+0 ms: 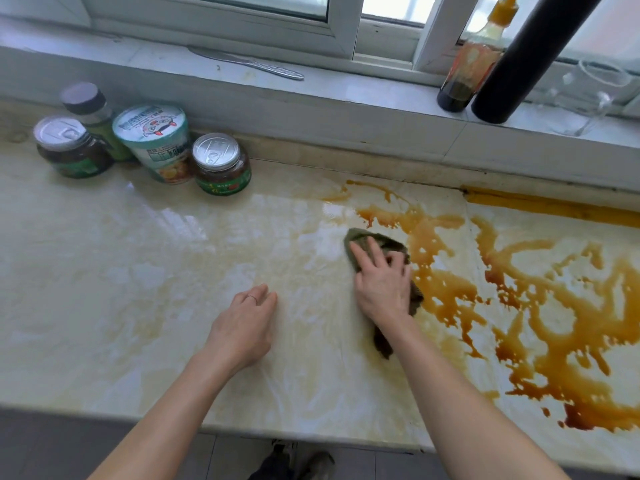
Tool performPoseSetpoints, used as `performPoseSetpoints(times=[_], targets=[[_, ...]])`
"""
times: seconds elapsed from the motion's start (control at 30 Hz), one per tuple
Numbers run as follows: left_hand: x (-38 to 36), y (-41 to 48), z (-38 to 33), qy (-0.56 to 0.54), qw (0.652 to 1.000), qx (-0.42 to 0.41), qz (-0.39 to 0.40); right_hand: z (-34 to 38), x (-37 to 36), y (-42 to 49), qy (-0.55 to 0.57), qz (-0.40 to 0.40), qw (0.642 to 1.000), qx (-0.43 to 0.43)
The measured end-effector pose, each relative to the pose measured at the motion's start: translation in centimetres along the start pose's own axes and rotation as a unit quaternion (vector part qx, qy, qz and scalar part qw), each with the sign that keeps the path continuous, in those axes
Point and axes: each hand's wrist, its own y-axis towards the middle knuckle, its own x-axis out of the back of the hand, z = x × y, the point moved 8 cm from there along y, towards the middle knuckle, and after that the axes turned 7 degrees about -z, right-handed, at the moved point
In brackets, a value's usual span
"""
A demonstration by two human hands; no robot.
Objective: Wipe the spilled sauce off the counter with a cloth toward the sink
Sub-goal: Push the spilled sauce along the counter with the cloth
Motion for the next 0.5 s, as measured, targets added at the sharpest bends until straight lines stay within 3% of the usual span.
performPoseSetpoints(times=[0.1,0.3,0.37,0.5], targets=[[0.4,0.4,0.0,-0.014,0.999,0.011,-0.036,0.2,0.1,-1.6,0.038,-0.022,0.999,-0.027],[2.6,3.6,-2.2,-0.056,0.993,-0.006,-0.107,7.9,-1.2,-1.5,0.061,0.046,0.989,0.129],[3.4,5.0,-2.9,-0.056,0.991,-0.016,-0.12,6.3,-1.2,0.9,0.019,0.044,0.993,0.104],[4.4,7.3,-3.0,-0.06,0.991,-0.016,-0.119,-0.3,-0.7,3.8,0.02,0.023,0.998,-0.052]])
